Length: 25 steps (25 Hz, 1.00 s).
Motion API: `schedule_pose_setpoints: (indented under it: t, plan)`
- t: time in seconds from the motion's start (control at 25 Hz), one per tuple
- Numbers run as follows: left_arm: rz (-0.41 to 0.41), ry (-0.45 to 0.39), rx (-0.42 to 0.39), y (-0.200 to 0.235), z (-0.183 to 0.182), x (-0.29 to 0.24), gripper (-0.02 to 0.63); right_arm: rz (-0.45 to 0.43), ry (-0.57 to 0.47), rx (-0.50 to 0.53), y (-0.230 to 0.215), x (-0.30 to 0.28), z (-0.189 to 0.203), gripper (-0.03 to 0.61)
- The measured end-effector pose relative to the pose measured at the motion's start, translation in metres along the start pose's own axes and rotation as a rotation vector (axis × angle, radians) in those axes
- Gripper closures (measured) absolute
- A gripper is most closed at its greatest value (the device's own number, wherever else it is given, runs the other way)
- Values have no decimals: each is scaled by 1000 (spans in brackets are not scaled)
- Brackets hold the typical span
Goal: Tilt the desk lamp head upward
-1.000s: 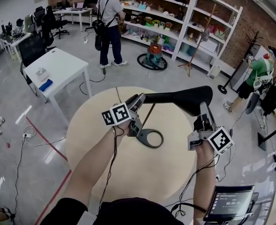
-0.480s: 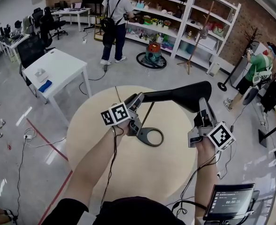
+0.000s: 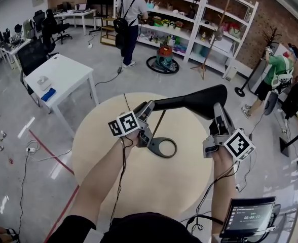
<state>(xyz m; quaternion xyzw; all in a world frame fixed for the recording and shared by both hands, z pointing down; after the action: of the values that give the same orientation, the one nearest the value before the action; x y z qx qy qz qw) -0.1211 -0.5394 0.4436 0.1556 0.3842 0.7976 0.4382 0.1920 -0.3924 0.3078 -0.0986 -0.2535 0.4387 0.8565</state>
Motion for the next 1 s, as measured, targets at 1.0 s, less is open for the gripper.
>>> schedule_pose_setpoints:
  t: [1.0]
  plan:
    - [-128,3,-149,23,12,36,422,36,-43,34,0,18,11,549]
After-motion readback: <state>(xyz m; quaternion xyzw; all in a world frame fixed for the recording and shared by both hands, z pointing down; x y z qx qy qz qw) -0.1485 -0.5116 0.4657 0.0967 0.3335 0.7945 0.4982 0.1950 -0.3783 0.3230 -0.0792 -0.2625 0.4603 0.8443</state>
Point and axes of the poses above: the fingertips, and each gripper's own axes: x backward along the fingers, y to its left, z out of its underside, the point moved 10 cm from there along x, backward along the fingers, and after that the axes turned 15 degrees about -z, right-handed, at the moved point
